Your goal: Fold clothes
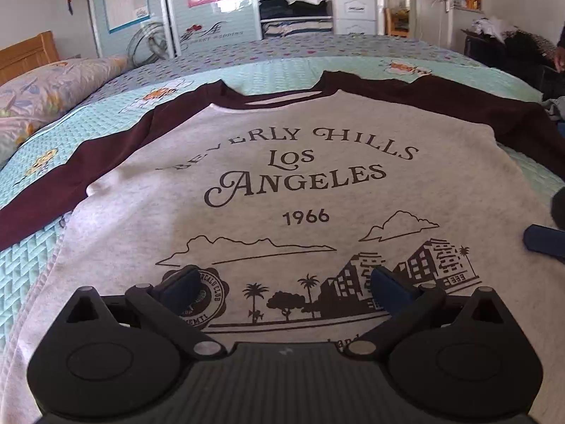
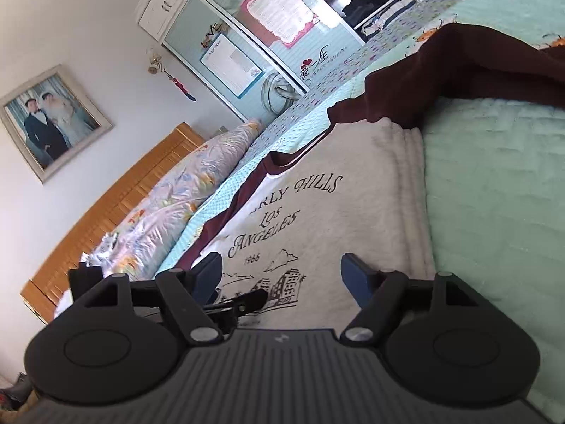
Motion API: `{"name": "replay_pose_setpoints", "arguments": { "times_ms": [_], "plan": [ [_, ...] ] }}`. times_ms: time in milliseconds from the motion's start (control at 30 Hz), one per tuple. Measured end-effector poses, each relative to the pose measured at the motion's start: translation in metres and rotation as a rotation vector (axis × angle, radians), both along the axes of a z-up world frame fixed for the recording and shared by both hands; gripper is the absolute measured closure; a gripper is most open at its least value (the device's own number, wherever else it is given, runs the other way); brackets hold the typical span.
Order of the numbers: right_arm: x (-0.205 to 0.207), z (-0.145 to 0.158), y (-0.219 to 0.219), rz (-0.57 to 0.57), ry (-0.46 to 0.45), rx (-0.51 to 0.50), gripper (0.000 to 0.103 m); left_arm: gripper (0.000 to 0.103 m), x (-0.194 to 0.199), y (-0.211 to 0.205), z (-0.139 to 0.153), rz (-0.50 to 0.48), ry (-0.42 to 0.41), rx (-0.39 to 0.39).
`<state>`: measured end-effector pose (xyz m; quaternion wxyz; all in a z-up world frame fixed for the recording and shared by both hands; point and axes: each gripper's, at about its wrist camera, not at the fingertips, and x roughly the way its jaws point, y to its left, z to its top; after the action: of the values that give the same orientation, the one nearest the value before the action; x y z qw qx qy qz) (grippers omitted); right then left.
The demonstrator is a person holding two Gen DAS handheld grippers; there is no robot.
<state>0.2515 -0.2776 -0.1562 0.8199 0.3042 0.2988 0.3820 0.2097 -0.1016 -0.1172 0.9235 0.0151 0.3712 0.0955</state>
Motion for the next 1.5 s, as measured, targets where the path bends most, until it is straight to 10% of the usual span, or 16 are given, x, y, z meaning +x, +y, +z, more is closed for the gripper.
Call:
{"name": "replay_pose_setpoints", "arguments": {
  "times_ms": [133,400,567,833,933,1200,1400,1500],
  "plan": [
    [0.008,0.013,-0.026,-0.073,0.04,0.113,0.027,0.0,0.007,-0.006,0.004,0.025,0.04,0.018],
    [0.066,0.052,-0.085,-0.446,-0.068,-0.071,0.02,0.0,0.015,-0.016,0.009,0.054,0.087,0.066],
    [0.103,0.008,-0.07,-0.386,0.042,-0.154,0.013,0.0,0.016,-0.03,0.012,0.064,0.102,0.151],
    [0.083,0.035,-0.076,-0.262,-0.001,0.034,0.012,0.0,0.018,-0.032,0.015,0.075,0.128,0.157],
    [0.079,0.052,-0.083,-0.201,0.028,-0.048,0.012,0.0,0.019,-0.033,0.015,0.079,0.131,0.158],
    [0.078,0.026,-0.102,-0.301,0.107,-0.057,0.01,0.0,0.018,-0.036,0.015,0.088,0.123,0.168],
    [0.045,0.049,-0.145,-0.421,-0.113,0.204,0.01,0.001,0.0,0.002,0.019,0.2,0.015,-0.18],
    [0.035,0.058,-0.154,-0.541,-0.102,0.102,0.01,0.001,-0.012,0.006,0.026,0.201,-0.079,-0.34]
  ]
}}
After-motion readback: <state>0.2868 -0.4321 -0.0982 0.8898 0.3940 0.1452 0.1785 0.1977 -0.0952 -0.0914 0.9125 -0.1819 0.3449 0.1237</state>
